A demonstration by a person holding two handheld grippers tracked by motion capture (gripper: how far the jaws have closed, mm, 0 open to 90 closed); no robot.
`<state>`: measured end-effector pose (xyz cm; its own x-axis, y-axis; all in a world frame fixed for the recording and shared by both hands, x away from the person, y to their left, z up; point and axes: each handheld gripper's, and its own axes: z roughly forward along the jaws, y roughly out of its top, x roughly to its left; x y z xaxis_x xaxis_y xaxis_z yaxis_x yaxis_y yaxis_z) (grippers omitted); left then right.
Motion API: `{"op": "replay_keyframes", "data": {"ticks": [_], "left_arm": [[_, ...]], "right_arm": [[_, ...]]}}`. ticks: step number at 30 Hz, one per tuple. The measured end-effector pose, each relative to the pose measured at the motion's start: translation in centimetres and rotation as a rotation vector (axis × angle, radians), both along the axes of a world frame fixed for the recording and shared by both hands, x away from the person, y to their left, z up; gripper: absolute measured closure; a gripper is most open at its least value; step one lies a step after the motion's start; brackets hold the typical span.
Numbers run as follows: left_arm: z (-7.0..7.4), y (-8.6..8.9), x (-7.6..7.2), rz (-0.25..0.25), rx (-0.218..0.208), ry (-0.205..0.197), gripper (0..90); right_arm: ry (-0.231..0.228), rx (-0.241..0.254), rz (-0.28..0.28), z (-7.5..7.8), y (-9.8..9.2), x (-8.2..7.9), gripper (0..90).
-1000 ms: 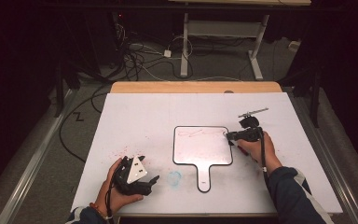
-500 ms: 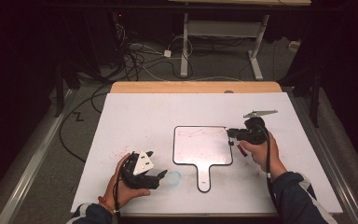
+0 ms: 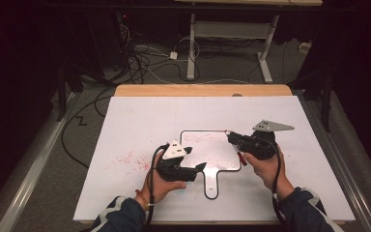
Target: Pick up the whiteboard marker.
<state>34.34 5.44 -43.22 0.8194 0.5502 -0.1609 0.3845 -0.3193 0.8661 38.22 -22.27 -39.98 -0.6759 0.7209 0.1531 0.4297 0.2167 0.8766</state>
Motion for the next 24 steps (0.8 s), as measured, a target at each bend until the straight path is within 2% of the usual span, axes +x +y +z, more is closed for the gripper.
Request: {"op": "replay_keyframes", "data": {"ticks": [1,2,3,4,7,8,12,14,16,19,23,24], "left_arm": [[0.0,0.0,0.0,0.000,0.000,0.000,26.1],[0.2,-1.1,0.1,-0.006,-0.021,0.004,27.5],[0.2,-1.1,0.1,-0.006,-0.021,0.004,28.0],[0.3,-2.1,0.3,-0.016,-0.046,0.016,28.1],[0.3,-2.9,0.4,-0.019,-0.054,0.024,29.6],[0.2,-3.5,0.5,-0.018,-0.074,0.035,30.4],[0.2,-4.3,0.6,-0.024,-0.094,0.051,34.9],[0.2,-4.7,0.6,-0.030,-0.100,0.046,37.9],[0.3,-4.8,0.6,-0.019,-0.100,0.036,43.2],[0.4,-4.6,0.6,-0.034,-0.113,0.025,53.0],[0.6,-4.2,0.6,-0.044,-0.105,0.011,68.6],[0.6,-4.1,0.6,-0.046,-0.103,0.007,71.5]], "right_arm": [[0.000,0.000,0.000,0.0,0.0,0.0,81.3],[-0.031,0.010,0.017,0.2,0.7,-0.7,81.3],[-0.035,0.016,0.027,0.3,1.0,-1.1,81.3],[-0.047,0.021,0.029,0.4,1.3,-1.4,81.3],[-0.062,0.039,0.043,0.4,1.9,-2.0,81.3],[-0.085,0.045,0.049,0.4,2.3,-2.5,81.3],[-0.116,0.058,0.052,0.5,3.0,-3.4,81.3],[-0.130,0.057,0.048,0.5,3.1,-3.5,81.3],[-0.145,0.074,0.055,0.5,3.2,-3.8,81.2],[-0.148,0.069,0.065,0.5,3.5,-4.1,81.2],[-0.200,0.052,0.067,0.7,3.6,-4.7,81.2],[-0.198,0.055,0.070,0.8,3.6,-4.8,81.2]]}}
